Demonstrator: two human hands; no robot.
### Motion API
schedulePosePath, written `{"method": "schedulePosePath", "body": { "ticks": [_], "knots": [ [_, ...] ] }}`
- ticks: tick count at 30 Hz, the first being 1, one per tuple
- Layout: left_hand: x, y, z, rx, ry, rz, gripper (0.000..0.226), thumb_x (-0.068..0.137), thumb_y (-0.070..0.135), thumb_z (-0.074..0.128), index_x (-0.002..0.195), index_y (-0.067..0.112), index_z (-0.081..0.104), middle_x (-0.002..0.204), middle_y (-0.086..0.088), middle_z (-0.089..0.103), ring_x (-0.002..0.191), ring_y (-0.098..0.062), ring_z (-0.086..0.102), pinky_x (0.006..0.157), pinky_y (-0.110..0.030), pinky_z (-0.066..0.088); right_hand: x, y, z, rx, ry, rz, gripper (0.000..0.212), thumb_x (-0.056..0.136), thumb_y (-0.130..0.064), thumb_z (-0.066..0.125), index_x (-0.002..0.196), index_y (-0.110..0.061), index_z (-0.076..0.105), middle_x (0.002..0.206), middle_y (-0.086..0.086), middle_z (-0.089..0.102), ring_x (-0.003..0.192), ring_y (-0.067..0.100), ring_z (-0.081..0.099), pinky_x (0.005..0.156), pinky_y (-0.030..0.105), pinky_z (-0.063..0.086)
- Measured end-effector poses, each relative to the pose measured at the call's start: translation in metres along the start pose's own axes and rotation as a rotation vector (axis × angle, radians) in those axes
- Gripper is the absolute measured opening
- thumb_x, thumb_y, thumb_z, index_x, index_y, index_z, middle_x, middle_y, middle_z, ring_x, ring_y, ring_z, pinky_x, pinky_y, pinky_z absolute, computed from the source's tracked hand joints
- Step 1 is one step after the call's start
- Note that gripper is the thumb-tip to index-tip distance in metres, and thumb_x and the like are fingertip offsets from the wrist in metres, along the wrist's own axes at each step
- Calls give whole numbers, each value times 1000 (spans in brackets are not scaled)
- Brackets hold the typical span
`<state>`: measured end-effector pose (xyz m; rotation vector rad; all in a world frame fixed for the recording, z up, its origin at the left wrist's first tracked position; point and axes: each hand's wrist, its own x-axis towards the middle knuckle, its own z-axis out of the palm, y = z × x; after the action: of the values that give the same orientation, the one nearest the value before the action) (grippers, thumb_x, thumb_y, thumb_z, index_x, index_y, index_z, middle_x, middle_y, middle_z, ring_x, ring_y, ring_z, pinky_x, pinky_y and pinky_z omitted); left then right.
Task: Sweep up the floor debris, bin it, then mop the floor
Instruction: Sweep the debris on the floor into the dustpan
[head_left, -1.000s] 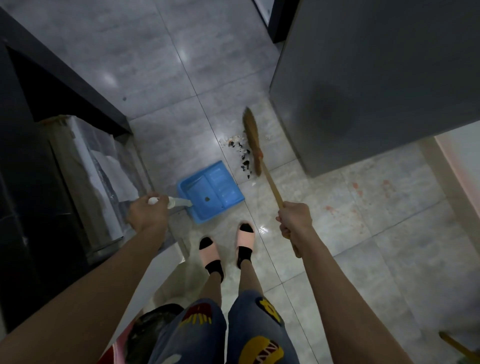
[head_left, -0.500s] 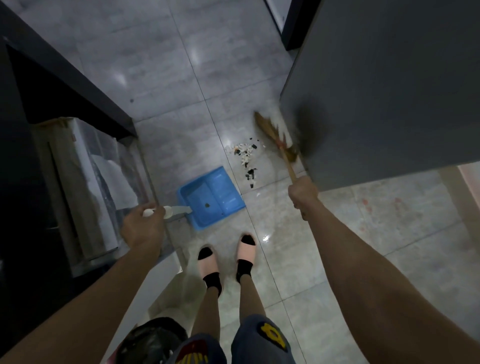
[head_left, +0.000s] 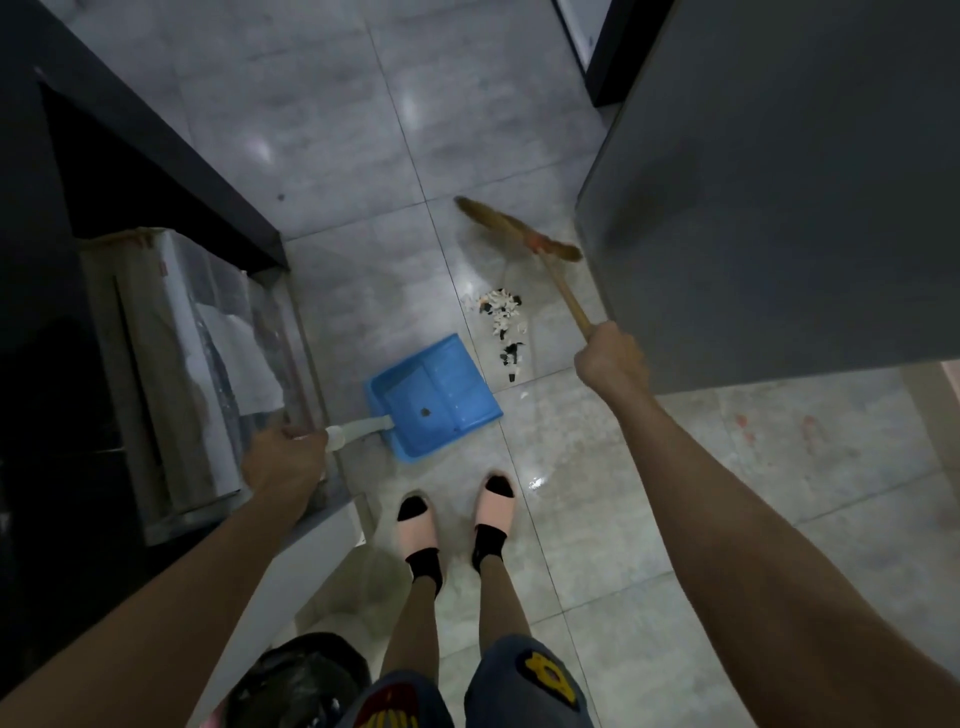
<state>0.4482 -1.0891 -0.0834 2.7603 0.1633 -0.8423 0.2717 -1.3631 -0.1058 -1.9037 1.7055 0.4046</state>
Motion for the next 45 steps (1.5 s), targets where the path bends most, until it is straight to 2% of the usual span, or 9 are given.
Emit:
{"method": "schedulePosePath", "body": {
  "ticks": [5,10,13,17,23,29,34,40,45],
  "knots": [
    [15,-2,2,239,-149,130,45,86,31,67,111,-6,61,107,-24,65,89,-33,61,65,-33,43,18,-6,20,-79,-110,-48,34,94,-10,49,127,-8,56,121,16,62,108,34,63,90,42,54],
    [16,-7,5,443,-140,299,31,91,26,60,110,2,66,100,-16,66,81,-25,57,64,-30,43,0,28,31,-189,-138,-56,30,93,-13,52,122,-8,57,119,14,63,108,32,62,83,37,50],
    [11,-14,9,477,-104,303,29,88,25,62,106,4,70,94,-13,68,74,-21,55,58,-25,41,-11,47,19,-271,-108,-71,29,92,-16,51,121,-10,58,117,13,65,107,32,63,82,37,49],
    [-1,-19,15,452,-88,289,28,86,22,60,103,2,70,99,-17,69,89,-30,65,69,-30,45,-17,67,-23,-300,-55,-30,35,87,-20,55,121,-20,65,114,12,67,107,33,64,83,37,49],
    [-10,-35,26,423,-73,246,24,87,23,59,93,2,69,76,-8,59,68,-22,55,58,-28,39,-19,73,-33,-193,41,20,32,89,-26,58,116,-12,64,113,18,66,107,37,63,80,39,48],
    [-12,-42,37,501,-157,272,30,88,29,57,93,2,67,79,-12,60,74,-26,58,61,-30,41,-33,65,20,-65,-84,71,36,89,-14,54,124,-8,61,116,17,66,107,36,63,85,39,52],
    [-17,-49,45,628,-270,415,32,89,30,60,112,8,60,110,-11,65,102,-26,63,77,-30,48,-75,94,39,-66,-180,86,40,87,-14,54,126,-12,59,113,13,65,100,33,65,77,34,50],
    [-16,-49,39,633,-272,449,31,88,23,62,115,7,60,111,-11,65,101,-25,64,83,-32,53,-89,125,21,50,-127,134,51,85,-9,48,132,-25,60,106,11,68,83,31,64,69,35,53],
    [-9,-51,35,624,-304,469,34,87,24,63,115,6,58,113,-13,62,102,-26,62,81,-31,49,-81,119,34,71,-100,197,47,87,-9,50,133,-13,57,111,16,66,93,35,64,70,33,48]
  ]
}}
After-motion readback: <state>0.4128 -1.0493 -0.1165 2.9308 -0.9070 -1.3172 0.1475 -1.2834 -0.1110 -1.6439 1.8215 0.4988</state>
